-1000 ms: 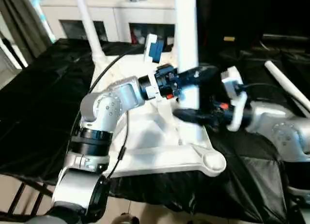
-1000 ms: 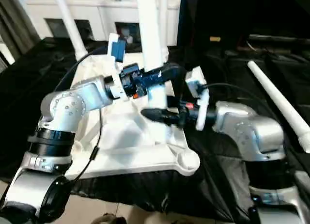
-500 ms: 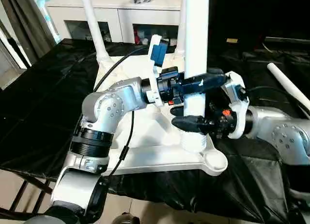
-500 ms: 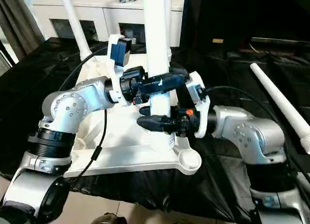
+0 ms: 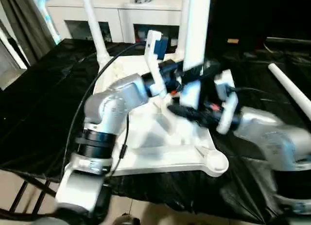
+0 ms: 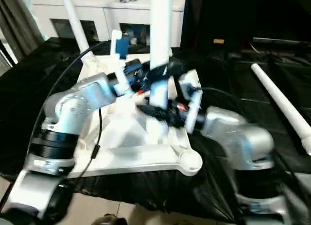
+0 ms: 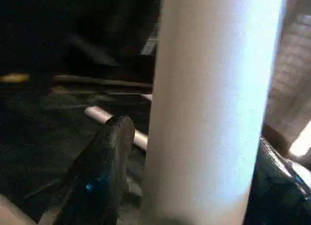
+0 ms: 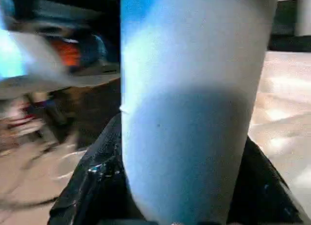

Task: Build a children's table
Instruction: Pick table leg

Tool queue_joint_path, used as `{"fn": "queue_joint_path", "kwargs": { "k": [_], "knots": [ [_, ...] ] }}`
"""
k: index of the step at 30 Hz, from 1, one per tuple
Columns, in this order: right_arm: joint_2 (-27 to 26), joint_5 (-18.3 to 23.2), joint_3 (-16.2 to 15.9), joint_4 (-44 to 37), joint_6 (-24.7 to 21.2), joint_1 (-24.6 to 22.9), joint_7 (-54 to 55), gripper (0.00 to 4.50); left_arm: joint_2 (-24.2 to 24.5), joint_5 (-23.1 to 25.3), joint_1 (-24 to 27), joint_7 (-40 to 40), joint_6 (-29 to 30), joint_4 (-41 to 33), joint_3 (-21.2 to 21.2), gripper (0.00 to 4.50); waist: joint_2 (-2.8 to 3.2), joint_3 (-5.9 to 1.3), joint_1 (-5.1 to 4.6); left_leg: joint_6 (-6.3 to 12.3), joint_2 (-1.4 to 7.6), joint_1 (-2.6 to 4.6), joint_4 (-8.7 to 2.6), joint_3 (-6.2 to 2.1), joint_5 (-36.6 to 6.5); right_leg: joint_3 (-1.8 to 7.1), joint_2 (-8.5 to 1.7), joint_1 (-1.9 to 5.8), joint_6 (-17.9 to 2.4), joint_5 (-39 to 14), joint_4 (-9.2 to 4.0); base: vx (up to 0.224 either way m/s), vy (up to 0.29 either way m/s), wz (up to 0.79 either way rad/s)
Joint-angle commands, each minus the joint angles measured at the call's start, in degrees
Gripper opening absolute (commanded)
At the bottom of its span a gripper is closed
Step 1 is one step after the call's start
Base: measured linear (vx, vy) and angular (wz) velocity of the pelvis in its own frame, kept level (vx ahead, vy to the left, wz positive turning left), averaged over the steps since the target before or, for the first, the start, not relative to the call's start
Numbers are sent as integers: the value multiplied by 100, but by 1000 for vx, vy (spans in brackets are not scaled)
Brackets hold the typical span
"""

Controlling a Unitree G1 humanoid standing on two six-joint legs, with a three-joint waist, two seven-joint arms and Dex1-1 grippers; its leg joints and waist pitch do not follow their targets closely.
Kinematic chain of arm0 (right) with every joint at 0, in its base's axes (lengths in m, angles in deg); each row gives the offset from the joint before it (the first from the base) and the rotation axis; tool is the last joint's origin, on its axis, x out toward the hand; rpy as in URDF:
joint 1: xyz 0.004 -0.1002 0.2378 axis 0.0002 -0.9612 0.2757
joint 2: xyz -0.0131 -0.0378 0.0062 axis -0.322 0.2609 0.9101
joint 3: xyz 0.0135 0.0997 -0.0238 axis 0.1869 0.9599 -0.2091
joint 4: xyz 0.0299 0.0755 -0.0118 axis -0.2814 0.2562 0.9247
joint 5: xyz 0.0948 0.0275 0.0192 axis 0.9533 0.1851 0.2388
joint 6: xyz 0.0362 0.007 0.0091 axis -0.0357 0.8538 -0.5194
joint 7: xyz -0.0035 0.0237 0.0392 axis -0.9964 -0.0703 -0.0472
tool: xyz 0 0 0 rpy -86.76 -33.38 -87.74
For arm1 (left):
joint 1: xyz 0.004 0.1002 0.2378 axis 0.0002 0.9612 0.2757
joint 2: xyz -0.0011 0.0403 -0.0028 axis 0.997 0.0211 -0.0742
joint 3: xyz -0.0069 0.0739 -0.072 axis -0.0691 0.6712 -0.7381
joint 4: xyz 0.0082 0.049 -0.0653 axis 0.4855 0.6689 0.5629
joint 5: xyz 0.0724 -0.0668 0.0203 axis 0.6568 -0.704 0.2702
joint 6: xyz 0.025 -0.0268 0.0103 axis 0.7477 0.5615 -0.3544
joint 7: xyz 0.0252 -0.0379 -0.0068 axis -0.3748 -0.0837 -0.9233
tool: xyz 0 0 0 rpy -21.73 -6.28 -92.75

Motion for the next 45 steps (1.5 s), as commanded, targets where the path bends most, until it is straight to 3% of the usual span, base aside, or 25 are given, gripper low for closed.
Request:
{"fn": "queue_joint_path", "kwargs": {
  "k": [1, 5, 6, 7, 10, 11, 15, 16, 17, 18, 21, 23, 26, 29, 30, 31, 33, 45],
  "knots": [
    [-249, -270, -221, -211, 278, 192, 490, 193, -265, 338, -95, -1028, 231, -156, -69, 300, -133, -448, -31, 57, 252, 142, -385, -136, -816, 215, -275, 270, -1015, -1377, -433, 0, 0, 0],
    [-569, -606, -348, -257, 414, 263, 1041, 193, -618, 672, -133, -1849, -91, -85, -161, 300, -144, -441, -34, 125, 217, 118, -381, -136, -797, 207, -261, 275, -863, -1475, -479, 0, 0, 0],
    [-646, -629, -357, -272, 423, 272, 1132, 193, -701, 687, -153, -2016, -166, -57, -220, 265, -132, -440, -40, 118, 219, 112, -381, -138, -806, 209, -258, 276, -856, -1467, -478, 0, 0, 0],
    [-735, -663, -393, -308, 429, 269, 1234, 193, -790, 711, -190, -2157, -321, -17, -263, 265, -146, -442, -50, 110, 206, 97, -392, -144, -804, 199, -256, 291, -823, -1480, -476, 0, 0, 0],
    [-832, -725, -442, -368, 445, 233, 1353, 193, -843, 647, -231, -2160, -391, -16, -276, 259, -133, -441, -67, 106, 207, 109, -394, -142, -829, 200, -248, 272, -813, -1456, -478, 0, 0, 0],
    [-858, -742, -448, -381, 446, 223, 1383, 193, -859, 644, -236, -2161, -375, -36, -277, 230, -126, -442, -75, 102, 213, 116, -397, -144, -851, 202, -247, 270, -817, -1415, -475, 0, 0, 0],
    [-878, -834, -464, -407, 478, 198, 1450, 193, -825, 661, -180, -2043, -336, -102, -226, 225, -125, -439, -89, 99, 212, 118, -399, -142, -880, 204, -251, 275, -821, -1384, -477, 0, 0, 0],
    [-854, -806, -428, -378, 481, 206, 1405, 193, -781, 637, -167, -1956, -346, -99, -204, 219, -20, -440, -85, 81, 212, 127, -397, -152, -889, 206, -257, 268, -838, -1366, -468, 0, 0, 0],
    [-823, -737, -362, -345, 455, 216, 1337, 193, -729, 611, -157, -1879, -348, -97, -183, 214, -53, -438, -103, 80, 216, 130, -402, -146, -914, 204, -240, 262, -830, -1339, -490, 0, 0, 0],
    [-778, -641, -266, -314, 406, 231, 1261, 249, -656, 553, -151, -1801, -361, -83, -153, 212, -72, -444, -103, 78, 215, 125, -402, -150, -918, 205, -242, 280, -870, -1220, -469, 0, 0, 0],
    [-543, -340, 15, -248, 221, 283, 917, 265, -461, 418, -165, -1518, -382, -11, -149, 211, -89, -441, -112, 131, 197, 111, -399, -145, -978, 200, -243, 310, -889, -1193, -474, 0, 0, 0],
    [-438, -286, 45, -235, 192, 293, 794, 283, -419, 387, -181, -1454, -370, 25, -173, 205, -86, -445, -133, 175, 206, 113, -391, -149, -946, 196, -246, 304, -934, -1192, -465, 0, 0, 0],
    [291, 226, 167, -195, -282, 336, -235, 313, -142, 87, -220, -750, -168, 118, -250, 192, -102, -446, -118, 259, 197, 124, -369, -133, -882, 198, -239, 319, -1033, -1148, -458, 0, 0, 0],
    [434, 284, 175, -156, -346, 349, -425, 346, -80, -2, -224, -557, -92, 122, -266, 190, -100, -452, -111, 320, 208, 109, -356, -136, -776, 197, -257, 314, -1142, -1039, -433, 0, 0, 0],
    [536, 342, 180, -111, -405, 362, -556, 349, -25, -63, -225, -404, -44, 120, -256, 190, -114, -451, -120, 336, 204, 100, -358, -134, -770, 195, -259, 326, -1157, -1035, -436, 0, 0, 0],
    [736, 445, 165, -23, -517, 392, -814, 349, 81, -136, -237, -147, 21, 103, -200, 190, -173, -452, -127, 356, 212, 109, -357, -124, -768, 197, -261, 326, -1172, -1083, -447, 0, 0, 0],
    [966, 546, 125, 93, -631, 437, -1106, 349, 193, -210, -260, 117, 83, 91, -138, 190, -136, -452, -92, 379, 216, 118, -345, -126, -715, 203, -270, 326, -1204, -1147, -432, 0, 0, 0],
    [1350, 845, -48, 644, -984, 817, -1951, 349, 380, -537, -267, 1057, 301, -147, 190, 190, -179, -451, -87, 416, 232, 119, -329, -122, -649, 202, -278, 324, -1327, -1130, -403, 0, 0, 0]
  ]
}}
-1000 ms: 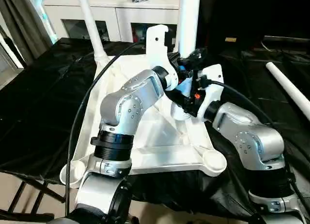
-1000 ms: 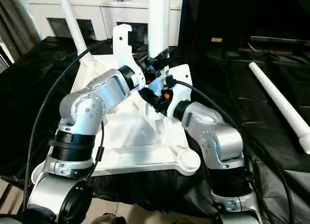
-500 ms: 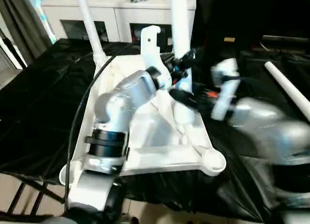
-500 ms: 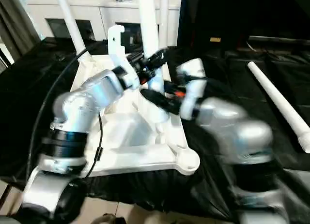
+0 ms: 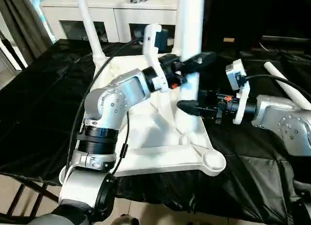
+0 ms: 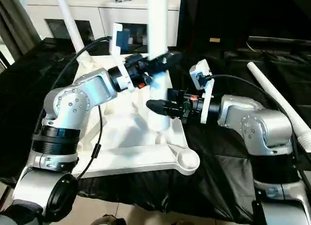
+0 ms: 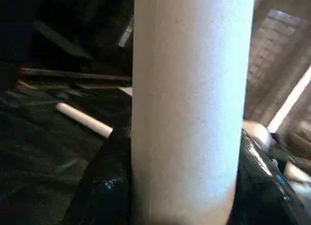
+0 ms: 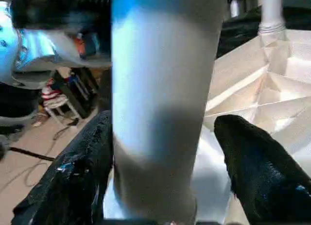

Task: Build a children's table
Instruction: Pick table leg

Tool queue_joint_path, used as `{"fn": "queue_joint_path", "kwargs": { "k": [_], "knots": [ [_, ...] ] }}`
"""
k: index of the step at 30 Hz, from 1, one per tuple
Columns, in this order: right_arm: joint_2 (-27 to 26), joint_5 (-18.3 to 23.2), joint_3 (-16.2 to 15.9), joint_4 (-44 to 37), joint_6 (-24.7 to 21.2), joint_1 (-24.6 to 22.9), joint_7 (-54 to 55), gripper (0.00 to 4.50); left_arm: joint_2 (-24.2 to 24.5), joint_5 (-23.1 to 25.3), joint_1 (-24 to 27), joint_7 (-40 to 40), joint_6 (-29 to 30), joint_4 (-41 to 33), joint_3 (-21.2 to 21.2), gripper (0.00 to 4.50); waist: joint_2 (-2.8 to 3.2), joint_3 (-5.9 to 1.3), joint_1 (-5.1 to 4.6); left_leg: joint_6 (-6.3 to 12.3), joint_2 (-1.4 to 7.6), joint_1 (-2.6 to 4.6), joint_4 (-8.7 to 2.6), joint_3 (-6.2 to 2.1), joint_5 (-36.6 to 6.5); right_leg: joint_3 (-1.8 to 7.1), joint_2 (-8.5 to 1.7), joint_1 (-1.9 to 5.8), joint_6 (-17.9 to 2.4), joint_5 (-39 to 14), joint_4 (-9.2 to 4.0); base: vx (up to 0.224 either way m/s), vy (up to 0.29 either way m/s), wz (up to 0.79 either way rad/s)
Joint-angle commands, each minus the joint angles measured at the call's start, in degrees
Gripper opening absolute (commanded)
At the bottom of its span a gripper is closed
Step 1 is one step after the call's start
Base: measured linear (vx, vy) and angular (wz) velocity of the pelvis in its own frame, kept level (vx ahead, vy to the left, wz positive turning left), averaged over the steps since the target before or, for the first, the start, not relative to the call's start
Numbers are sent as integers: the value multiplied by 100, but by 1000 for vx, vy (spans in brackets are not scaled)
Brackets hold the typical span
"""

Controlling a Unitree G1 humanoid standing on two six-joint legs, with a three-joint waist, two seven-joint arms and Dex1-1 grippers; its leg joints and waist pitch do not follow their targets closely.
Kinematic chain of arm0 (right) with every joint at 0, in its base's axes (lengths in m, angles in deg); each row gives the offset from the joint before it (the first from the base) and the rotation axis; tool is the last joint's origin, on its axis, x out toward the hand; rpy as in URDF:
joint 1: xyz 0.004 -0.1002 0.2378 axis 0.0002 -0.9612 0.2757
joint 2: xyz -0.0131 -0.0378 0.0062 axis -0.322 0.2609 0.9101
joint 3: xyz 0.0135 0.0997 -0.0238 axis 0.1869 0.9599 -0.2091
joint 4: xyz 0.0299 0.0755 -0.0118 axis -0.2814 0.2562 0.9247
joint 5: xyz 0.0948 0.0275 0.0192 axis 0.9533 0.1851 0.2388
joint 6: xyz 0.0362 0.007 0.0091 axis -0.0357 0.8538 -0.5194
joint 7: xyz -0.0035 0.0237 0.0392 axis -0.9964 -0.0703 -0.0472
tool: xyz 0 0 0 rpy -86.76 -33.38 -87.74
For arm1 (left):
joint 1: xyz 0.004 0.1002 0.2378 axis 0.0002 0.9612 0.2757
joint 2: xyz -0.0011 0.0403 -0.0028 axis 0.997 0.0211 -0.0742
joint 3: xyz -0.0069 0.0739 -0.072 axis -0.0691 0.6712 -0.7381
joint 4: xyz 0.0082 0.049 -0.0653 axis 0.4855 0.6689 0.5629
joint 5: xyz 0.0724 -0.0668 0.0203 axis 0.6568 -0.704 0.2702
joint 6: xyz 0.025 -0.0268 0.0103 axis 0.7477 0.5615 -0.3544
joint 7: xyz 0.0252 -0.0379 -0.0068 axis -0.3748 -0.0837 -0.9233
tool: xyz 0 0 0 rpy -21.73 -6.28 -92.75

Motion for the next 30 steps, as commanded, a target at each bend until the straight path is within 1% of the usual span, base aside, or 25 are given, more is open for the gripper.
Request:
{"fn": "queue_joint_path", "kwargs": {
  "k": [1, 2, 4, 5, 8, 9, 11, 13, 18, 25, 26, 27, 28, 30],
  "knots": [
    [88, 162, -93, 49, -136, 102, -227, 349, 42, -135, -96, 183, 51, -214, 63, 190, -169, -457, 37, 423, 232, 127, -328, -118, -631, 200, -279, 329, -1366, -1113, -399, 0, 0, 0],
    [105, 162, -112, 66, -137, 107, -273, 349, 41, -142, -96, 203, 63, -219, 62, 190, -181, -453, 36, 427, 230, 119, -328, -116, -612, 201, -277, 329, -1372, -1096, -398, 0, 0, 0],
    [139, 161, -162, 118, -149, 118, -383, 349, 37, -144, -100, 258, 68, -229, 68, 190, -181, -455, 38, 421, 231, 118, -327, -115, -613, 200, -280, 331, -1385, -1105, -397, 0, 0, 0],
    [147, 158, -178, 145, -163, 127, -429, 349, 43, -151, -102, 286, 55, -230, 81, 190, -193, -456, 42, 420, 231, 123, -324, -114, -621, 200, -282, 333, -1375, -1132, -398, 0, 0, 0],
    [165, 142, -237, 217, -193, 159, -571, 349, 39, -191, -116, 304, 57, -229, 82, 190, -190, -456, 41, 424, 230, 123, -323, -113, -616, 200, -276, 328, -1375, -1138, -397, 0, 0, 0],
    [179, 154, -265, 241, -200, 171, -614, 349, 34, -198, -118, 318, 58, -228, 77, 190, -205, -456, 45, 424, 231, 125, -320, -112, -619, 200, -283, 332, -1371, -1170, -399, 0, 0, 0],
    [197, 166, -296, 273, -201, 185, -662, 349, 29, -201, -119, 342, 56, -228, 74, 190, -208, -451, 41, 412, 236, 129, -324, -111, -639, 200, -281, 322, -1360, -1227, -408, 0, 0, 0],
    [195, 158, -311, 298, -189, 192, -678, 349, 28, -207, -115, 361, 63, -240, 82, 190, -201, -450, 46, 396, 238, 131, -323, -114, -653, 202, -281, 320, -1352, -1255, -407, 0, 0, 0],
    [163, 128, -329, 354, -181, 216, -764, 349, 38, -250, -50, 463, 132, -353, 188, 190, -204, -455, 57, 403, 240, 127, -321, -115, -612, 205, -280, 320, -1343, -1218, -395, 0, 0, 0],
    [178, 85, -361, 416, -53, 241, -845, 349, 68, -242, -39, 551, 156, -354, 247, 190, -203, -460, 100, 413, 241, 135, -315, -110, -572, 207, -276, 313, -1349, -1167, -389, 0, 0, 0],
    [182, 77, -354, 420, -29, 244, -871, 349, 68, -234, -35, 564, 162, -355, 253, 190, -182, -460, 109, 396, 242, 135, -315, -112, -599, 207, -277, 312, -1341, -1191, -394, 0, 0, 0],
    [183, 74, -351, 421, -25, 245, -878, 349, 68, -236, -35, 568, 165, -359, 255, 190, -188, -462, 115, 390, 241, 138, -314, -110, -602, 207, -277, 313, -1338, -1187, -394, 0, 0, 0],
    [185, 65, -350, 425, -15, 249, -888, 349, 71, -241, -37, 577, 169, -360, 259, 190, -179, -463, 126, 384, 243, 140, -317, -113, -600, 207, -276, 312, -1341, -1179, -390, 0, 0, 0],
    [184, 41, -346, 439, 14, 261, -897, 349, 83, -250, -46, 593, 173, -355, 274, 190, -179, -466, 131, 381, 240, 138, -314, -113, -595, 206, -273, 315, -1351, -1142, -383, 0, 0, 0]
  ]
}}
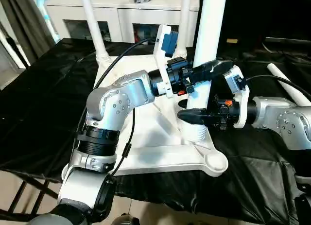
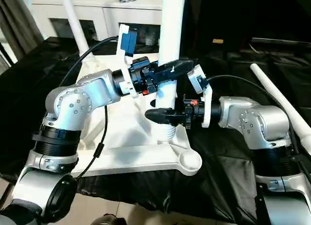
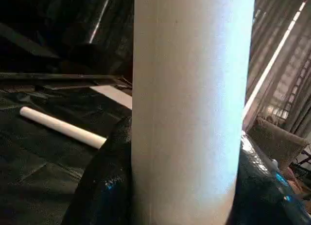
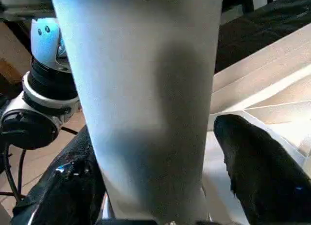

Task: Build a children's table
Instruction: Pick table leg

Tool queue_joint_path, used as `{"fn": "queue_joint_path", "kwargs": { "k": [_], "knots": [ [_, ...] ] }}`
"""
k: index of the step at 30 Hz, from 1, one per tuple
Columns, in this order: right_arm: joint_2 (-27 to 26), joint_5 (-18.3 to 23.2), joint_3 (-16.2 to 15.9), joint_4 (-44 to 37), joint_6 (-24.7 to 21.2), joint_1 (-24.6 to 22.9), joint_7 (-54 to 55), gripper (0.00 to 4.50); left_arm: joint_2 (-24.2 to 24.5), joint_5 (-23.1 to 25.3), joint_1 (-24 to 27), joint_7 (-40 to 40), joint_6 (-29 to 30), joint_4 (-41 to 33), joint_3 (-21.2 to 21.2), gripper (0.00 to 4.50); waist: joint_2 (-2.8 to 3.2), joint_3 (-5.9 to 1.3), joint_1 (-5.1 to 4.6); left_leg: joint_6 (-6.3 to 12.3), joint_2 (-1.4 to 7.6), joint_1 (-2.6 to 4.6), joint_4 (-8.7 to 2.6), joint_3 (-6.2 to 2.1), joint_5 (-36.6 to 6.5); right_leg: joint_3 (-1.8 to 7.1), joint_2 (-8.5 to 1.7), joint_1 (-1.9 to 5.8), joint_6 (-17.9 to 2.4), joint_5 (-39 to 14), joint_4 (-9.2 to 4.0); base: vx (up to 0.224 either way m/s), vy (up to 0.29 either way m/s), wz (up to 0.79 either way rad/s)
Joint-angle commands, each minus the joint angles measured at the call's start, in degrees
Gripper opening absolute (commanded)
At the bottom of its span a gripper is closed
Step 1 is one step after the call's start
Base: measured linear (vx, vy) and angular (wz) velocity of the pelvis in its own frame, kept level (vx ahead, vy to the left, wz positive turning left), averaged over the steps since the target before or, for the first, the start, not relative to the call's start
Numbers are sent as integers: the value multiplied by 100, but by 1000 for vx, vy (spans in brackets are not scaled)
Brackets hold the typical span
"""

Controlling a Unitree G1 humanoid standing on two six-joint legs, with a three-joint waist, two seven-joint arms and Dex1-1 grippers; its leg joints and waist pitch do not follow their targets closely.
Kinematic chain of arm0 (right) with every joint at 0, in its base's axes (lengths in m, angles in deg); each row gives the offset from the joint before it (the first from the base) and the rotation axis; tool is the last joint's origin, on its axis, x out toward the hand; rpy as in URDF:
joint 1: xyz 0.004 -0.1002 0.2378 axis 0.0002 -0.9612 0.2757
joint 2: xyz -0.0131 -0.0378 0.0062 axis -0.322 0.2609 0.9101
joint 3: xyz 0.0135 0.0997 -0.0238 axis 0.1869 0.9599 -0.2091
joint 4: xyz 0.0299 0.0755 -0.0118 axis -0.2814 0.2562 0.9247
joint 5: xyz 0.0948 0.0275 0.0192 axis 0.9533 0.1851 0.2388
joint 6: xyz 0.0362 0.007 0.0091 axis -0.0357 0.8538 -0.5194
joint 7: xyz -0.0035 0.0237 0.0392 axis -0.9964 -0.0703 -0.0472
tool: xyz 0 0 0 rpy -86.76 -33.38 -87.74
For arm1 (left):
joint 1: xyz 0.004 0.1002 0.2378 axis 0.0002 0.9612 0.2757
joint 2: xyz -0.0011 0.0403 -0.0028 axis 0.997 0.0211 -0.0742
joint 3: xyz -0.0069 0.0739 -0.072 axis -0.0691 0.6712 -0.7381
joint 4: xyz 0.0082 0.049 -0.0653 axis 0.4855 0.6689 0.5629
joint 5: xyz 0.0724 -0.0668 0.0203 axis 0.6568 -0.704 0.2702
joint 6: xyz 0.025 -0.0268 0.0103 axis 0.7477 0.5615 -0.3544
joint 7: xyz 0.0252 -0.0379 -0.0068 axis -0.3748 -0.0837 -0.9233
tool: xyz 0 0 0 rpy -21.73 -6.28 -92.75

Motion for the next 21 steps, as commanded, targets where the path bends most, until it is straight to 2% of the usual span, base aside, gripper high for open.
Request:
{"fn": "queue_joint_path", "kwargs": {
  "k": [1, 8, 10, 12, 14, 21],
  "knots": [
    [50, -39, -25, 46, 90, 102, -8, 349, 41, -79, -45, 73, 48, -154, 94, 190, -167, -465, 5, 377, 240, 137, -331, -115, -605, 202, -273, 313, -1351, -1142, -394, 0, 0, 0],
    [117, -88, -76, -16, 169, 77, -91, 349, 53, -60, -55, 97, 59, -135, 95, 190, -170, -468, 10, 376, 239, 138, -329, -115, -602, 204, -275, 320, -1358, -1101, -389, 0, 0, 0],
    [126, -110, -103, -14, 179, 70, -109, 314, 51, -54, -66, 100, 56, -124, 87, 190, -170, -466, 8, 383, 239, 138, -328, -112, -607, 204, -273, 316, -1367, -1097, -392, 0, 0, 0],
    [127, -129, -137, -12, 175, 51, -125, 311, 44, -57, -80, 95, 59, -118, 77, 190, -172, -467, 7, 389, 238, 132, -329, -116, -618, 201, -276, 324, -1363, -1122, -391, 0, 0, 0],
    [124, -129, -142, -13, 171, 47, -126, 278, 44, -60, -83, 93, 59, -118, 77, 190, -170, -465, 6, 384, 240, 139, -328, -115, -629, 202, -273, 317, -1354, -1145, -394, 0, 0, 0],
    [84, -130, -126, 3, 191, 38, -105, 228, 51, -26, -98, 89, -11, -98, 90, 190, -161, -467, 7, 371, 241, 137, -330, -120, -635, 200, -272, 318, -1352, -1135, -392, 0, 0, 0]
  ]
}}
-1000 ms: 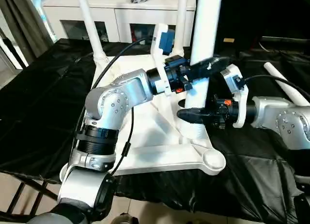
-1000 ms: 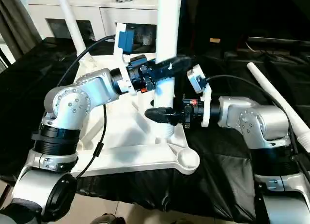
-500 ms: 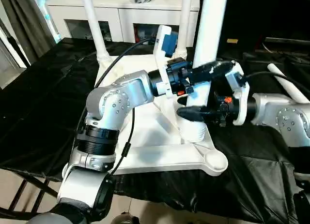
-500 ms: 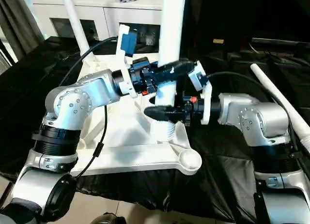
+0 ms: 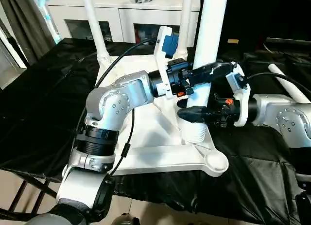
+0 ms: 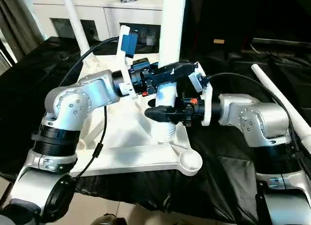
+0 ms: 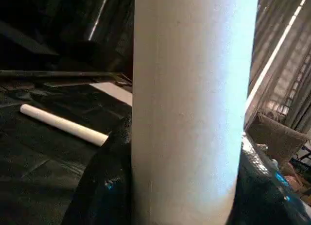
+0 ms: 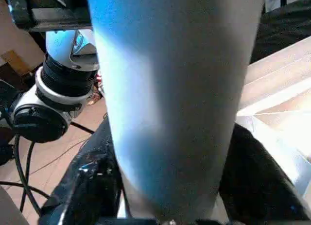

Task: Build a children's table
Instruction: Pick table leg

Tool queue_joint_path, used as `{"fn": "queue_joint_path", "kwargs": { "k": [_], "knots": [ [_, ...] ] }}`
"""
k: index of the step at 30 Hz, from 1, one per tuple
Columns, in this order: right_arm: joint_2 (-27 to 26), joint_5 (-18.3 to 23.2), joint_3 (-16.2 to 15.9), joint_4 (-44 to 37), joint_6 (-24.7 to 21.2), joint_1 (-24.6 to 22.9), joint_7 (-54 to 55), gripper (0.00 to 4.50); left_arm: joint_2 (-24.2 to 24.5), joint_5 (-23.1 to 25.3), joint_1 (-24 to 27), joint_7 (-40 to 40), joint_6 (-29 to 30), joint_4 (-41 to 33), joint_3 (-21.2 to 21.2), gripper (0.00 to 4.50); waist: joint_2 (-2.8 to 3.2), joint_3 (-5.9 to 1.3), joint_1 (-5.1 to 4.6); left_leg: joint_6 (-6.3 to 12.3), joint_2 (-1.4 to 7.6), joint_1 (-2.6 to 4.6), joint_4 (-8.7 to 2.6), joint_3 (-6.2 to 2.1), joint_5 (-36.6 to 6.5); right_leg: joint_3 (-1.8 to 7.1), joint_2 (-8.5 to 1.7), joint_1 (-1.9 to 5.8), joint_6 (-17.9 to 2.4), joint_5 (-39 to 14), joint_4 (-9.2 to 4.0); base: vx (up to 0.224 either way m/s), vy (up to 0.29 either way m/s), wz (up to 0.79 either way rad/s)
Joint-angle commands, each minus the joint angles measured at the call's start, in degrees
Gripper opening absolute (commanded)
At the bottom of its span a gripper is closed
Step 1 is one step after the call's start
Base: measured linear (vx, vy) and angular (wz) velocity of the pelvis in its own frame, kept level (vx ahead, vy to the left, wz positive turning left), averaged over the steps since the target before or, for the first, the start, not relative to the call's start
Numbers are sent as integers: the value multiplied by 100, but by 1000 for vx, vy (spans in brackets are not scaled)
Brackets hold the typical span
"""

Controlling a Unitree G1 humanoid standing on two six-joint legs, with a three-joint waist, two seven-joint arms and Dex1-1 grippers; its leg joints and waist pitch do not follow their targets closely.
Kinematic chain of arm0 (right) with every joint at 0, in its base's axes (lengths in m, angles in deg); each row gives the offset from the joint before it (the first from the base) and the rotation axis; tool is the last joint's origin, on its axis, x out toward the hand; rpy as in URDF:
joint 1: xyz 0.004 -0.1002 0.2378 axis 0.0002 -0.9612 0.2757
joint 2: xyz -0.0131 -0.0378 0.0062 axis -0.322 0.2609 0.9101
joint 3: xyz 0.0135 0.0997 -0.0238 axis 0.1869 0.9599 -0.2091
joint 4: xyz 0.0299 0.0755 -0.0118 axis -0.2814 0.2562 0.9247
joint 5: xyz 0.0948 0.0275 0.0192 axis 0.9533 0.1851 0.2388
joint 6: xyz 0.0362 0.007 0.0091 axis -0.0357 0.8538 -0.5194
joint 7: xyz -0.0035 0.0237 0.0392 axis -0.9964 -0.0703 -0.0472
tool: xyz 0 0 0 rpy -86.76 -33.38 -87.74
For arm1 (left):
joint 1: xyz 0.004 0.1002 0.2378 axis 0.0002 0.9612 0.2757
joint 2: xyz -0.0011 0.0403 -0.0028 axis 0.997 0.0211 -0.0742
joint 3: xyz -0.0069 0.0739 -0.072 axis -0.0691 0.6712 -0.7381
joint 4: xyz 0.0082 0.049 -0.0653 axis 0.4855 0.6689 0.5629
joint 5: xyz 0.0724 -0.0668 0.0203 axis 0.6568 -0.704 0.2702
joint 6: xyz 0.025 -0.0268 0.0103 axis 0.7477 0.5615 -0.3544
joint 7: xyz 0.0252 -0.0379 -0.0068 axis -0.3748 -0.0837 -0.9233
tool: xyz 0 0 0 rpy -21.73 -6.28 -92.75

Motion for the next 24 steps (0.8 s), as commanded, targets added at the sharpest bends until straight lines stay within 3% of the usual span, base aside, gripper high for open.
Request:
{"fn": "queue_joint_path", "kwargs": {
  "k": [1, 3, 5, 6, 7, 12, 16, 17, 18, 19, 22, 24],
  "knots": [
    [24, -96, -14, 11, 89, -12, 96, 219, 7, -15, -94, 102, -32, -115, 59, 246, -157, -466, 6, 366, 240, 136, -333, -119, -648, 201, -275, 317, -1347, -1146, -398, 0, 0, 0],
    [6, -117, -7, 15, 132, -26, 125, 204, -16, -70, -102, 121, -10, -104, 30, 260, -131, -465, 9, 348, 241, 139, -332, -122, -656, 201, -278, 313, -1351, -1151, -393, 0, 0, 0],
    [-99, -149, 74, 30, 224, -63, 302, 196, -41, -101, -128, 150, -88, -96, -19, 281, -146, -470, 2, 346, 236, 135, -332, -120, -649, 201, -272, 320, -1360, -1110, -393, 0, 0, 0],
    [-140, -149, 108, 32, 247, -75, 365, 194, -56, -90, -135, 144, -155, -85, -42, 295, -99, -469, 11, 339, 240, 136, -333, -127, -647, 202, -280, 314, -1368, -1100, -392, 0, 0, 0],
    [-209, -147, 166, 35, 280, -93, 469, 193, -83, -66, -147, 127, -274, -64, -83, 303, -126, -469, -13, 338, 228, 119, -335, -124, -668, 194, -271, 323, -1362, -1092, -397, 0, 0, 0],
    [-493, -89, 433, -74, 440, -202, 876, 192, -237, -199, -100, -126, -449, -210, -342, 306, -80, -479, 1, 286, 236, 143, -345, -134, -740, 187, -269, 324, -1386, -1017, -395, 0, 0, 0],
    [-647, 16, 645, -189, 532, -295, 1083, 191, -339, -251, -19, -358, -608, -315, -537, 306, -103, -472, -1, 266, 239, 143, -357, -132, -821, 189, -273, 327, -1363, -1090, -411, 0, 0, 0],
    [-722, 26, 777, -304, 611, -406, 1272, 191, -334, -211, 28, -586, -717, -340, -697, 306, -138, -468, 1, 258, 245, 136, -362, -134, -806, 190, -272, 325, -1339, -1079, -408, 0, 0, 0],
    [-722, 26, 777, -304, 611, -406, 1272, 191, -334, -211, 28, -586, -717, -340, -697, 306, -119, -470, 15, 245, 249, 147, -362, -138, -809, 188, -290, 320, -1339, -1131, -405, 0, 0, 0],
    [-802, -57, 920, -527, 752, -641, 1593, 191, -267, -169, 152, -871, -812, -418, -918, 306, -135, -467, 16, 254, 242, 133, -362, -131, -795, 189, -287, 324, -1325, -1142, -412, 0, 0, 0],
    [-807, -235, 977, -714, 864, -842, 1875, 191, 1, 235, 336, -898, -1000, -541, -780, 306, -115, -466, 13, 240, 241, 134, -372, -141, -758, 188, -266, 306, -1208, -1153, -412, 0, 0, 0],
    [-826, -408, 1032, -945, 904, -1087, 2192, 191, 337, 817, 631, -882, -1225, -702, -482, 306, -85, -450, -29, 164, 239, 135, -401, -151, -883, 188, -255, 294, -1011, -1426, -441, 0, 0, 0]
  ]
}}
